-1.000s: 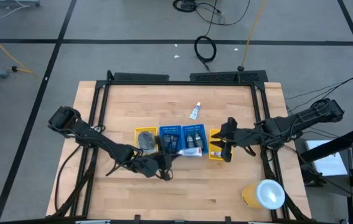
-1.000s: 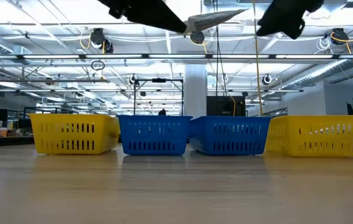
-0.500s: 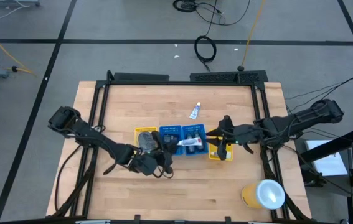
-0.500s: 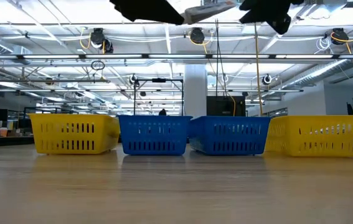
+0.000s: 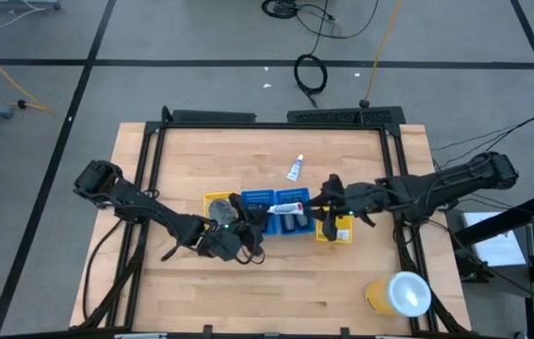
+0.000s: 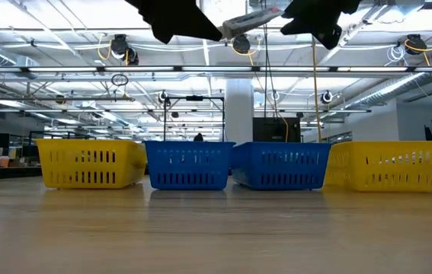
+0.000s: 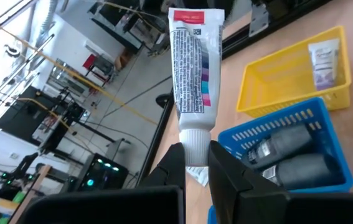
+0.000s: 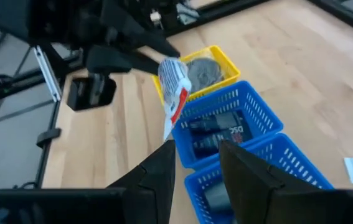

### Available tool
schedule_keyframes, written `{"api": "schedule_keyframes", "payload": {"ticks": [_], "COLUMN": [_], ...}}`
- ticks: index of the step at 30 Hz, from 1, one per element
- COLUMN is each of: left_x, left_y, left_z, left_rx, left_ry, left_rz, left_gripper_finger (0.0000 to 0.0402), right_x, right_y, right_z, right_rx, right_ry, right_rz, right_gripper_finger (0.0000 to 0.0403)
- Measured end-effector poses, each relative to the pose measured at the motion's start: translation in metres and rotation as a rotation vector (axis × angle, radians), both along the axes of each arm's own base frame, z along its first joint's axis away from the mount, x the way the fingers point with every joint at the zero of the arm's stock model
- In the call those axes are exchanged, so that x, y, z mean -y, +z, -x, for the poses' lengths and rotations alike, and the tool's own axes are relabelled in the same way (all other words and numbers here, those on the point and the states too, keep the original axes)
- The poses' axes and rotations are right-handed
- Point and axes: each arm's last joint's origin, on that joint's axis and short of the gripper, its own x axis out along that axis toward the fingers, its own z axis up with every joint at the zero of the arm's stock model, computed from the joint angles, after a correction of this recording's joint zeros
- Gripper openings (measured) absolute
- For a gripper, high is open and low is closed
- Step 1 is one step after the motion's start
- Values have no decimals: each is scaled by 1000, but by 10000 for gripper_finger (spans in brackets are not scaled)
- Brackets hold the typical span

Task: Pick & Place Travel size toiletries
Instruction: Put the white toothpaste into the right yellow bin

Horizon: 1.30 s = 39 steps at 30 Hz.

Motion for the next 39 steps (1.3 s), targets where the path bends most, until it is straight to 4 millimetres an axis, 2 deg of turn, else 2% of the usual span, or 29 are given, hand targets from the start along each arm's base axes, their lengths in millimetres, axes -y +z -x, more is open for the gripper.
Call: {"api": "schedule_keyframes", "payload": {"ticks": [5,12,21,24,29,35,39], "left_x": [0,-1,-3,-4,-4,-5,-6], "left_y": [-1,-1,-1,-1,-1,-1,-1], "left_z": [1,0,-1,-1,-1,-1,-2], "left_rx": [-3,-5,3,3,3,2,1], "left_ry": [14,13,20,22,21,22,19], "left_rz": [-1,-1,11,11,11,12,15], "left_gripper_finger": [24,24,24,24,31,29,50], "right_x": [5,4,3,4,6,7,8], "right_y": [10,12,0,-2,-2,-3,-4], "right_z": [8,8,-11,-13,-13,-13,-12], "right_rx": [43,62,44,42,41,27,10], "right_ry": [-12,30,40,49,63,64,62], "right_rz": [-3,-28,-29,-17,28,42,48], "right_gripper_finger": [118,118,115,91,13,2,1]}}
